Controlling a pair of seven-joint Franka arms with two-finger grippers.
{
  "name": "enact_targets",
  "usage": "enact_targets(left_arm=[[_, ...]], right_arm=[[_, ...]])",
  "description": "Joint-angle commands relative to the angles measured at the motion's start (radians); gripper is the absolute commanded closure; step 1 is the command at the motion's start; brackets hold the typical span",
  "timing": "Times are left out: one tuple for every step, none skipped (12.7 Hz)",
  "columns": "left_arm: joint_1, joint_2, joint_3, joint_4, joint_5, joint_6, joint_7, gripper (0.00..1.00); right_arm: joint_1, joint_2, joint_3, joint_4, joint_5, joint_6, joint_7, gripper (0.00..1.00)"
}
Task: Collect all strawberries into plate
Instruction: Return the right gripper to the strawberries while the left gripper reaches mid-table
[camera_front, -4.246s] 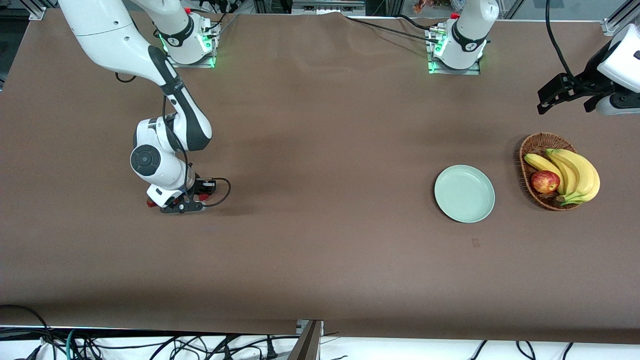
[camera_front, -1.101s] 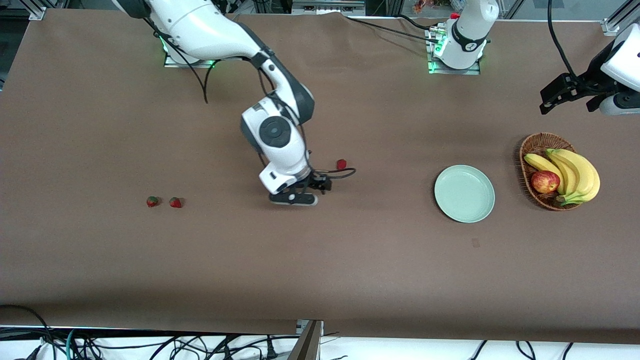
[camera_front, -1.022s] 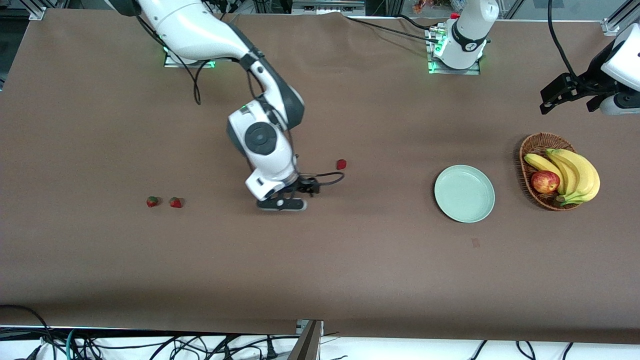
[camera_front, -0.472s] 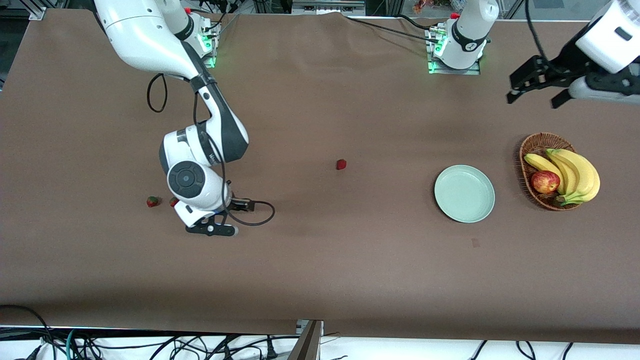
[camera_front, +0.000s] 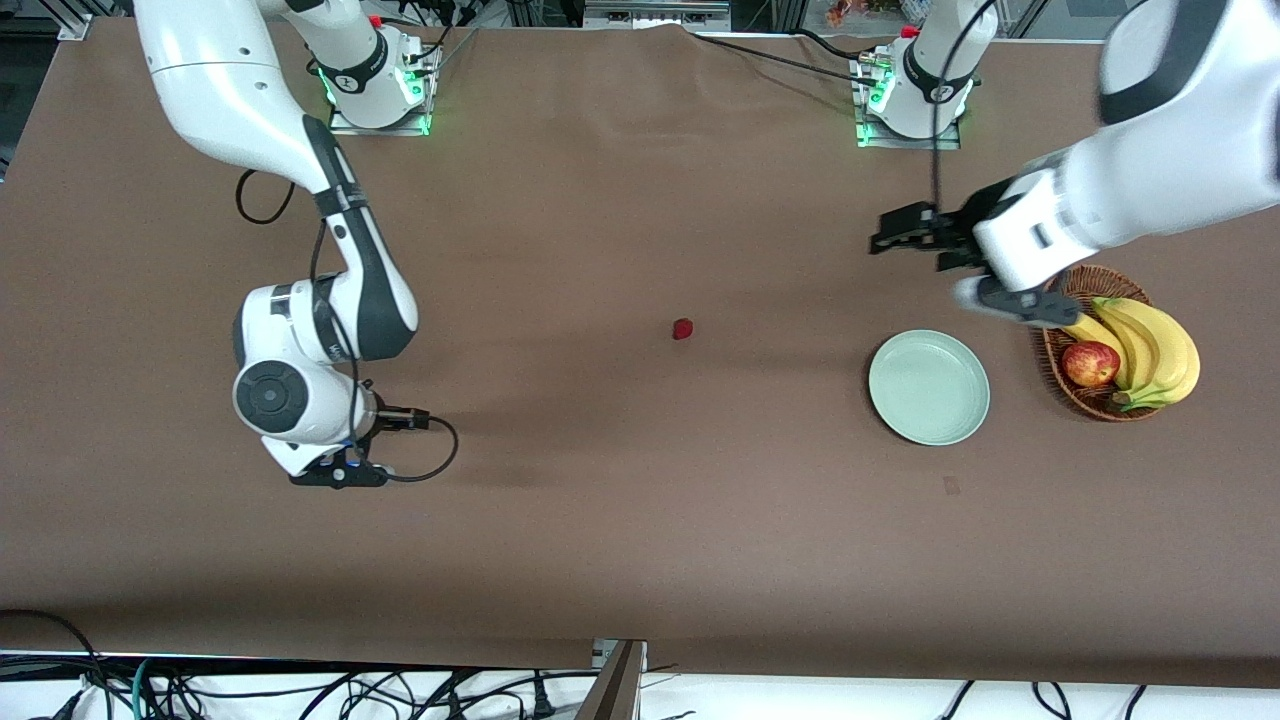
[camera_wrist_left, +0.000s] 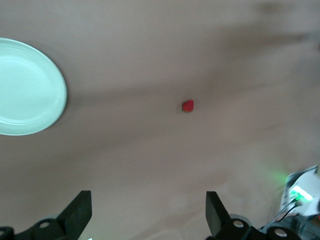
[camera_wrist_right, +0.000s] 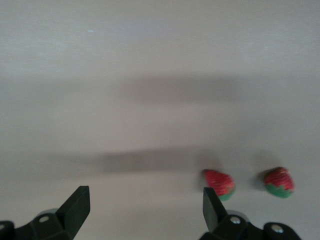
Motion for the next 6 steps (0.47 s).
enact_targets(left_arm=[[-0.109,0.062,0.008,0.009,0.136,0.044,0.009,0.00],[-0.126,0.064,0.006,0.015,0.202,0.080,0.011,0.00],[-0.128,0.079,0.006,0.018,0.215,0.103,0.012,0.00],[-0.128,0.105,0.006,0.018,0.221,0.099,0.035,0.00],[-0.143,0.108,0.008,0.005,0.226,0.091,0.100,0.00],[-0.160,0.107,0.008,-0.012,0.226,0.079,0.104,0.00]], right_arm=[[-0.044,-0.006,0.011,-0.012,0.005,-0.004,-0.081,0.00],[-0.057,0.000,0.011,-0.014,0.006,-0.001,-0.094,0.00],[-0.066,0.004,0.011,-0.014,0.008,0.002,-0.104,0.00],[-0.072,0.007,0.011,-0.017,0.009,0.004,-0.117,0.00],[-0.077,0.007,0.011,-0.030,0.009,0.013,-0.124,0.00],[-0.090,0.007,0.012,-0.043,0.009,0.030,-0.128,0.00]])
